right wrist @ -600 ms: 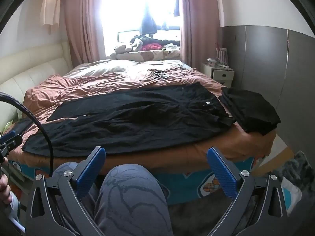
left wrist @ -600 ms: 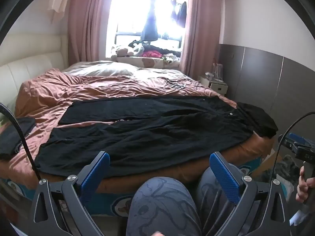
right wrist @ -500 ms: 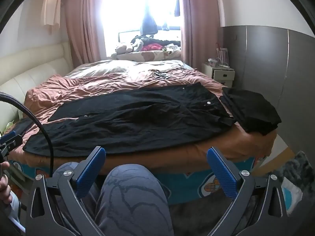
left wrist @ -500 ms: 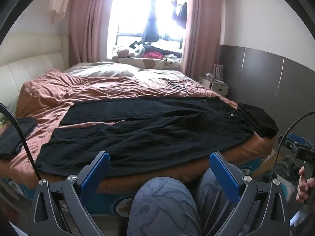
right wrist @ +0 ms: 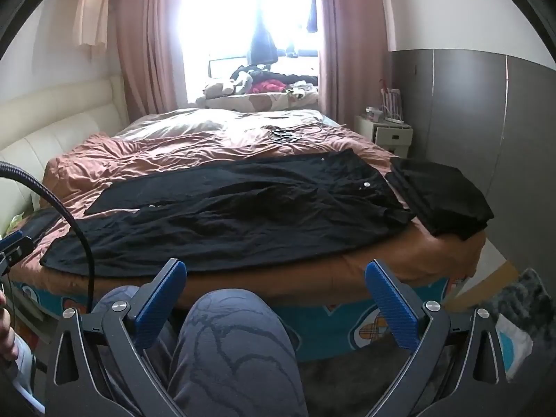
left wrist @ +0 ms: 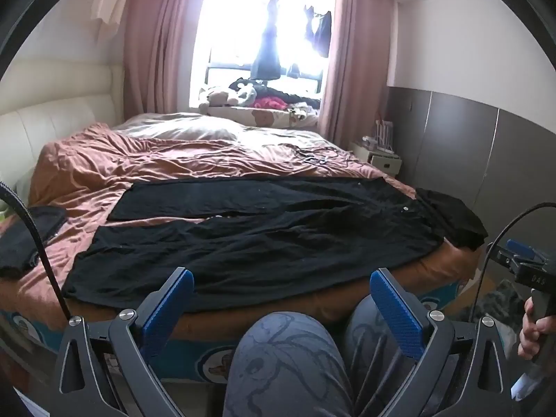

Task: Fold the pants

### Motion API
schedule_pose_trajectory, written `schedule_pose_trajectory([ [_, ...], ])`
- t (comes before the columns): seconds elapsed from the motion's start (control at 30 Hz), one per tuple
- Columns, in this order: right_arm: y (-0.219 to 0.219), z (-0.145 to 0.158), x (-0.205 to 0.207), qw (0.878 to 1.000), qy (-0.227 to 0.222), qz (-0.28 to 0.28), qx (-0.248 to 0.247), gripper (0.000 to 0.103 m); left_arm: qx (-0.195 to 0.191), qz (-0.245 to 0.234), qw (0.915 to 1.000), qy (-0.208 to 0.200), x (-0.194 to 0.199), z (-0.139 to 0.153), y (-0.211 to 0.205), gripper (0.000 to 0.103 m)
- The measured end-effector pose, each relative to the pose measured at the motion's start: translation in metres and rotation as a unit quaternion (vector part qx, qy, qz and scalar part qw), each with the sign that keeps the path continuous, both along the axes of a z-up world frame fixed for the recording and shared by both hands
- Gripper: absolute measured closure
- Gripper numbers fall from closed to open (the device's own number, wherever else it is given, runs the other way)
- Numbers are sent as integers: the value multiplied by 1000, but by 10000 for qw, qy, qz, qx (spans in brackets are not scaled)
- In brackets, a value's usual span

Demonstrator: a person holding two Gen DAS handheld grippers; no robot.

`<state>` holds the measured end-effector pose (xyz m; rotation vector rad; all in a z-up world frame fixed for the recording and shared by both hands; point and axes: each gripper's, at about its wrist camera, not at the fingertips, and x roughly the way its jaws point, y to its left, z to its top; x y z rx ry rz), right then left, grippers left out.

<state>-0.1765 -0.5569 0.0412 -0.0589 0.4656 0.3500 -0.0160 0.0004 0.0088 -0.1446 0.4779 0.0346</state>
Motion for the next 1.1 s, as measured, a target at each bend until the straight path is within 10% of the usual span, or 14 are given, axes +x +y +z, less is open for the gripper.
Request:
schedule_pose_trajectory([
  [1.1,-1,3,0,10000,16,-23,50,0,-77,16,9999,-90,-16,6,7,0],
])
